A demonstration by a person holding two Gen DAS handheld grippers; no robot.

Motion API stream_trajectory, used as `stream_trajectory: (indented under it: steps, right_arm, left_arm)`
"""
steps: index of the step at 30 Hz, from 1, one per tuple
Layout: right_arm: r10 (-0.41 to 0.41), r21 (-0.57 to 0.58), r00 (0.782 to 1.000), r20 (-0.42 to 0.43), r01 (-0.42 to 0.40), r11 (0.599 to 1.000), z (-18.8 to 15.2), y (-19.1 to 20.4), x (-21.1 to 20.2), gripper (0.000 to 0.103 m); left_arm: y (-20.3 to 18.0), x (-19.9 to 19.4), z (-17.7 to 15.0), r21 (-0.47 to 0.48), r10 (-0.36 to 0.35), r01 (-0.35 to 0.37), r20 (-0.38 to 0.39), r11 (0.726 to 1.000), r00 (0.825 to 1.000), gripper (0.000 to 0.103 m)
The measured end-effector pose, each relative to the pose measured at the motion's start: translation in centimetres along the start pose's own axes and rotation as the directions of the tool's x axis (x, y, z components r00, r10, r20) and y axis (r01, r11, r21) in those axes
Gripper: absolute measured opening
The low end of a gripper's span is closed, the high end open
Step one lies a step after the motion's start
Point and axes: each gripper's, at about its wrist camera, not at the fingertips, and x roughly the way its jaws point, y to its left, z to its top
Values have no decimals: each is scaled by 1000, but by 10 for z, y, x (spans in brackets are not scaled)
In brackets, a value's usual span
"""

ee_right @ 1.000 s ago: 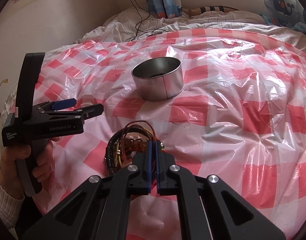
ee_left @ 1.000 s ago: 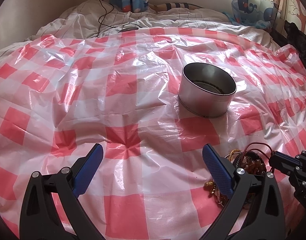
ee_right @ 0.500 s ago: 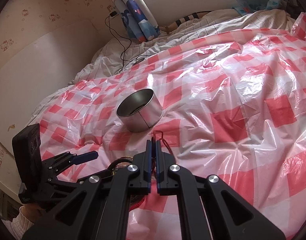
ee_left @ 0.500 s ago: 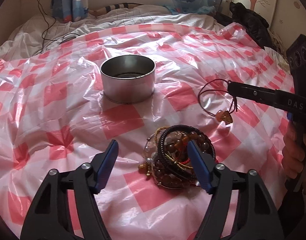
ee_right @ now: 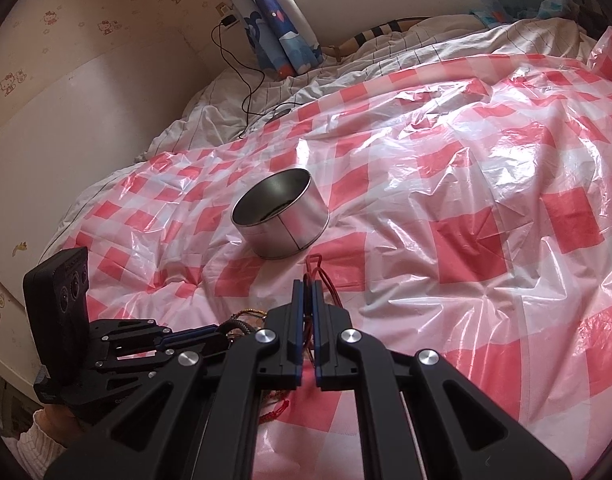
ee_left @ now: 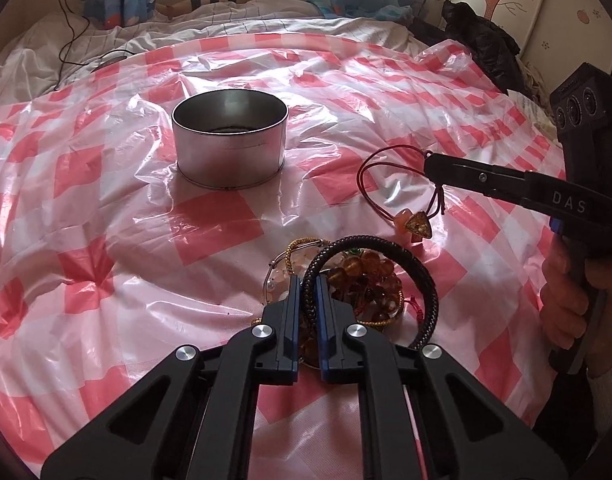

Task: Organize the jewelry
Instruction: 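Grasp the black bead bracelet with the left gripper while the right gripper holds the necklace, then lower both held pieces into the silver tin and open both grippers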

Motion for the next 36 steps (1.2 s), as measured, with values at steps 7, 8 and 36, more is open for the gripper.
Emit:
stream_trajectory:
  steps: [7, 8, 36]
  right_arm:
    - [26, -1, 997, 72, -26, 1000, 5, 4, -14, 5]
    - [31, -2, 996, 86, -31, 1000, 6, 5, -17, 5]
    - [127, -97, 971, 203, -109, 989, 98, 52, 35, 5]
  left_arm:
    - [10, -14, 7, -46, -45, 47, 39, 998, 998, 6]
    - [13, -17, 9, -53, -36, 38, 45, 998, 998, 6]
    - [74, 38, 139, -131, 171, -165, 36, 978, 985, 6]
